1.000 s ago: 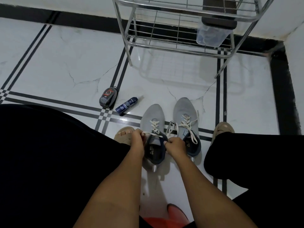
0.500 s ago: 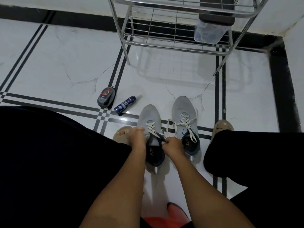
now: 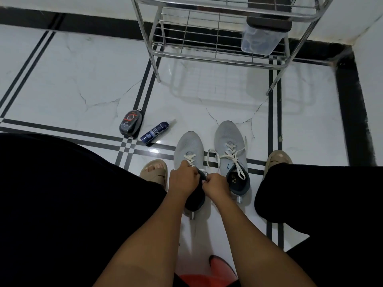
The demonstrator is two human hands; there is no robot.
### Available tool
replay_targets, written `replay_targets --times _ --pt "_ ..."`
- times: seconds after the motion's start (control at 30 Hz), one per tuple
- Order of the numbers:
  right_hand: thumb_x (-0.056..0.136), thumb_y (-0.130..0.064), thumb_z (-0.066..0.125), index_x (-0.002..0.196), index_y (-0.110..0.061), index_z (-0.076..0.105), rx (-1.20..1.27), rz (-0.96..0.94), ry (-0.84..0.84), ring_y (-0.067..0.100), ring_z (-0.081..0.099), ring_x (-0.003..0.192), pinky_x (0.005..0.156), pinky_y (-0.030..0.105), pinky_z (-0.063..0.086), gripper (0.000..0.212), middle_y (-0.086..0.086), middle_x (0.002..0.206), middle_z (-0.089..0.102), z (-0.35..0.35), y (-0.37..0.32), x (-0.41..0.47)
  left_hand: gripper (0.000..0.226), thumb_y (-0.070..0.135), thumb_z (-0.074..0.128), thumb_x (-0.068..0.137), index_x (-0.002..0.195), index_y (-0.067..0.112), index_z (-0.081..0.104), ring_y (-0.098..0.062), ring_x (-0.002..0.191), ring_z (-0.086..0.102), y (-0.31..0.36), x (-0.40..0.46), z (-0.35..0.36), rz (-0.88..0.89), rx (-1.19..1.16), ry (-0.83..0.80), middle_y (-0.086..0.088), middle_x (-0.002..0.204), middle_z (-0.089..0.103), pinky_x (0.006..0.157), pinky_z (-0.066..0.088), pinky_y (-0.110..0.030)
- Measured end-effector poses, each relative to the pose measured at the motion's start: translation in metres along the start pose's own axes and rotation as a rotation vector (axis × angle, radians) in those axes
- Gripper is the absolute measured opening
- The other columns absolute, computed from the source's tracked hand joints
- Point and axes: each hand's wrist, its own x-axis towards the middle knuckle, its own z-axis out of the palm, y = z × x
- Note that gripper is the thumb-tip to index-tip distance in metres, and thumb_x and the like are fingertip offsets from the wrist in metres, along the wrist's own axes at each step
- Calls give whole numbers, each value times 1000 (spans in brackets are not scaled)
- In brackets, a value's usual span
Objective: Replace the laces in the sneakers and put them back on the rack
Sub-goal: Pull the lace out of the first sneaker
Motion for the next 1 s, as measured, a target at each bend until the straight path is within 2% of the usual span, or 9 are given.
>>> replay_targets --times 0.1,0.17,0.3,0.37,0.4,0.5,0.57,0.87,1.0 --pt "90 -23 56 92 -13 69 8 -3 -3 34 63 96 67 26 39 16 16 102 68 -1 1 0 26 35 50 93 98 18 68 -25 86 60 4 -1 5 -17 -50 -14 -2 108 50 81 46 -38" --pt "91 -24 58 96 -11 70 16 -14 0 33 63 96 68 26 40 19 16 102 69 -3 3 2 20 25 48 93 86 15 64 -26 81 60 3 1 3 -191 -242 39 -7 101 58 74 48 -36" --pt "93 -25 57 92 -8 71 14 -71 -4 33 62 97 71 26 42 22 17 98 69 -8 -1 5 26 16 35 100 78 19 47 -12 61 41 -8 2 -22 -878 -1357 314 -3 69 49 56 36 -26" --pt "93 -25 58 93 -8 71 -11 -88 -16 33 62 97 72 26 42 22 18 99 68 -6 -4 4 30 18 29 99 71 21 39 -12 60 39 -14 3 -24 -989 -1633 344 -2 60 49 54 34 -26" --pt "93 -25 58 93 -8 70 -23 -89 -22 33 62 98 72 27 42 21 18 100 68 -5 -3 4 29 19 31 98 71 19 42 -14 60 41 -8 3 -28 -950 -1571 311 -1 63 49 54 35 -27" --pt "92 -25 58 94 -8 70 -48 -78 -27 34 62 99 74 28 45 21 18 101 68 -2 1 4 23 32 47 96 97 9 48 -26 78 57 1 3 -17 -541 -677 104 -5 84 56 65 41 -32" --pt "92 -25 58 96 -8 71 -66 -80 -18 34 62 100 75 28 46 21 18 103 68 -3 1 4 29 40 48 95 107 14 45 -31 91 61 4 -1 -8 -314 -326 7 -8 95 64 76 44 -36" --pt "93 -24 56 97 -8 70 -86 -68 -14 34 62 101 77 28 47 22 18 104 68 -4 0 6 23 36 50 94 100 25 70 -23 97 63 9 -3 -9 -280 -219 -63 -3 102 70 84 44 -33" --pt "92 -24 56 97 -7 70 -87 -44 -14 34 62 99 73 28 45 23 18 103 68 -7 2 4 40 27 45 98 136 13 45 -21 126 50 -10 7 -19 -577 -464 -161 -7 138 50 93 47 -27"
